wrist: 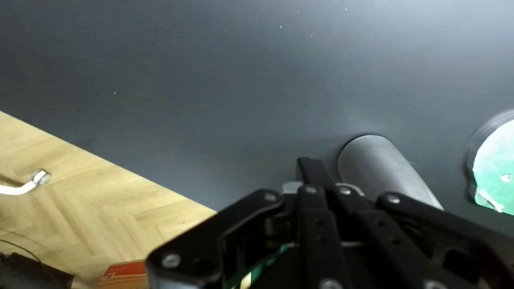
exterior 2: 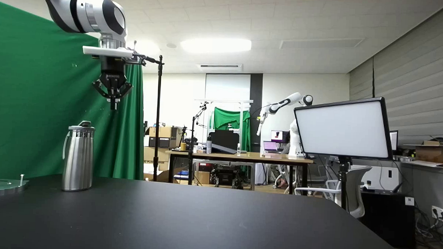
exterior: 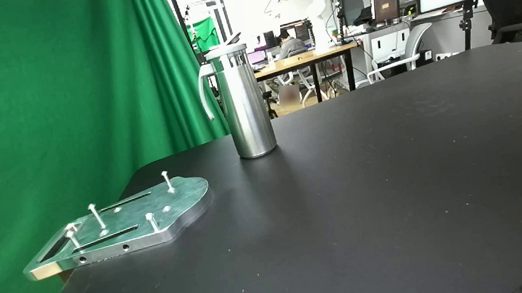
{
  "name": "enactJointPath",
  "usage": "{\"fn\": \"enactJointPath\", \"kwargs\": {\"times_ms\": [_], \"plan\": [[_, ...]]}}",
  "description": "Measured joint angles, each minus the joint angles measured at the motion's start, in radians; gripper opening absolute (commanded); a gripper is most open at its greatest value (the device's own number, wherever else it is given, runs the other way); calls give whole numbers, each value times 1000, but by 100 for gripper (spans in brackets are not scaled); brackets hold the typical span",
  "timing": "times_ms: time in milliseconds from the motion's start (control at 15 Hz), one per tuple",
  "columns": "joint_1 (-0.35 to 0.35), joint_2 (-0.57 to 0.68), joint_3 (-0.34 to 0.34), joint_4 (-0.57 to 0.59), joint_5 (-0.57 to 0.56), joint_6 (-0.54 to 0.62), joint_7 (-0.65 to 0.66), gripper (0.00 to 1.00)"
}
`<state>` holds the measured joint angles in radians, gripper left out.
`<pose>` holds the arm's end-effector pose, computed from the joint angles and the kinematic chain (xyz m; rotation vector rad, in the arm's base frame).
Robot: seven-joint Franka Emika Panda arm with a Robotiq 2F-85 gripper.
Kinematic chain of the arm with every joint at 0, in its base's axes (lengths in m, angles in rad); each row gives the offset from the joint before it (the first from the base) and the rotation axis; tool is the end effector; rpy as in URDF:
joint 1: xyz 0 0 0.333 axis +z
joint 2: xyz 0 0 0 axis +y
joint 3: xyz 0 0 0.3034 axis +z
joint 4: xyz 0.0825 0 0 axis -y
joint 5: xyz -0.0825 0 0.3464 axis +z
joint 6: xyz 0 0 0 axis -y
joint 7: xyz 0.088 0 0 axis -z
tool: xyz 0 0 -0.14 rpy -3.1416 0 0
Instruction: Close the mouth of the flask
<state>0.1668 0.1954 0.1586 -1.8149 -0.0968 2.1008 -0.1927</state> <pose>0.5614 0.1772 0.4119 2.9693 0.8518 0.1497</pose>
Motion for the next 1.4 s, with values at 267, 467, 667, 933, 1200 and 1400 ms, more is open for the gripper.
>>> {"fn": "enactJointPath", "kwargs": {"times_ms": [267,467,667,933,1200,1400], "plan": [[30,51,18,109,-23,-40,-6,0],[56,95,36,185,-24,-62,-20,0],[85,155,48,278,-35,-112,-42,0],[95,198,52,329,-35,-151,-51,1],[95,197,52,329,-35,-151,-51,0],[99,207,53,339,-37,-152,-56,0]]}}
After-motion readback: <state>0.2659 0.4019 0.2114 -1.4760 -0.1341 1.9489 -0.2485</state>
